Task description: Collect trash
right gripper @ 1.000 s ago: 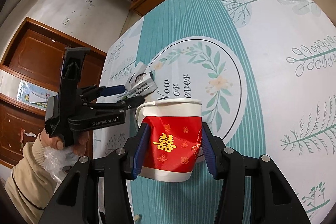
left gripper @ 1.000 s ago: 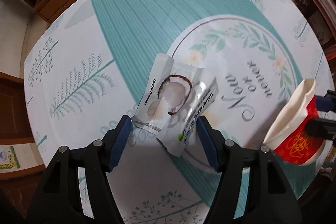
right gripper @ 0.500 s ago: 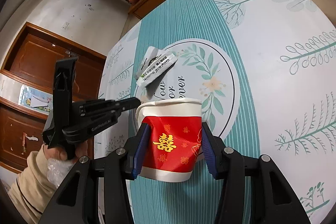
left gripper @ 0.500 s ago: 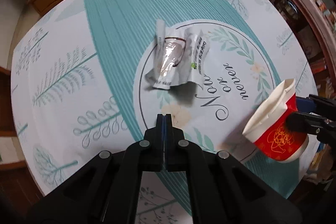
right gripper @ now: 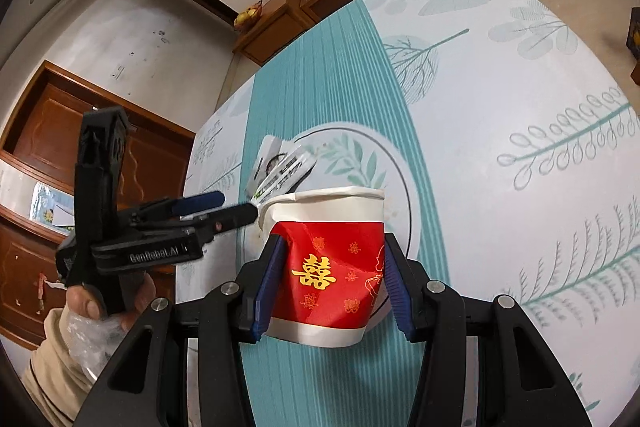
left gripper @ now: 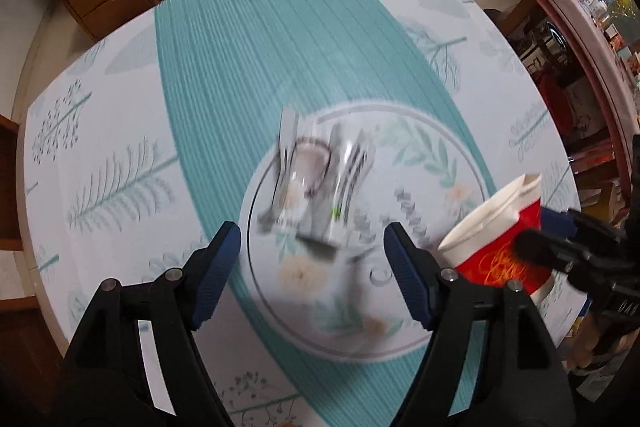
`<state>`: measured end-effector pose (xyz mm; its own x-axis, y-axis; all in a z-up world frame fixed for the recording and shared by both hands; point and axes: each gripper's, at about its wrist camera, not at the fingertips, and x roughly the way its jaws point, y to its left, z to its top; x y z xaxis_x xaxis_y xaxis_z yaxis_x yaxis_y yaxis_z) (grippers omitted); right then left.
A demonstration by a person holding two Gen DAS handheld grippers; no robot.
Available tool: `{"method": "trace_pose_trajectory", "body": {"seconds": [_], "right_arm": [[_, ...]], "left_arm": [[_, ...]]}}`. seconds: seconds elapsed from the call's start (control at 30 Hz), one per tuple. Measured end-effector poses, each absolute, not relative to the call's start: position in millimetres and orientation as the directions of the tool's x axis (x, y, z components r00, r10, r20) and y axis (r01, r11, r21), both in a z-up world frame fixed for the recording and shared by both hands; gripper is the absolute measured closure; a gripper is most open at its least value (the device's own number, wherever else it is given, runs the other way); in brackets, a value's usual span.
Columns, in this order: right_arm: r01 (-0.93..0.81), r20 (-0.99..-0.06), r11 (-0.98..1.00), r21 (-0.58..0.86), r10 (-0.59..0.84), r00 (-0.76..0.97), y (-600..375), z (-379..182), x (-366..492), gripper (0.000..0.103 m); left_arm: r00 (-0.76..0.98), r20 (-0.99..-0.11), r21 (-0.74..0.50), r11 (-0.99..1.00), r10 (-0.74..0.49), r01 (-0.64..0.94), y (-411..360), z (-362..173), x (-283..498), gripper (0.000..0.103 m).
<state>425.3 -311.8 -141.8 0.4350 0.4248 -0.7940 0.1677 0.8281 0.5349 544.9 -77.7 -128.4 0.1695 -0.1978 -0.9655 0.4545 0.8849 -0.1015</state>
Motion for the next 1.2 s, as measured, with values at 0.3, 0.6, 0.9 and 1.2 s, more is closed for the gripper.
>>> {"method": "trace_pose_trajectory", "body": {"seconds": [0.3, 0.6, 0.9, 1.2], "right_arm": [[0.179, -0.792, 0.824, 0.537, 0.42, 0.443, -328, -148, 447, 0.056], [0.162, -0.797, 0.834, 0.528, 0.42, 0.433, -324, -151, 450, 0.056], [0.161, -0.807, 0.851, 0.501, 0.392, 0.441, -310, -138, 428, 0.056], [0.134, -0.804, 0.878, 0.46, 0.347, 0.482, -261, -95, 346, 0.056]], "left_arm": [[0.157, -0.983, -0.004, 0.868, -0.094, 0.497, -106, -157, 581, 0.027], [0.19, -0.971, -0.037, 0.875, -0.145, 0.483, -113, -159, 587, 0.093], [0.206, -0.962, -0.086, 0.913, -0.18, 0.398, -77, -142, 539, 0.095], [0.289, -0.946, -0.056, 0.953, -0.146, 0.299, -26, -93, 395, 0.095]]}}
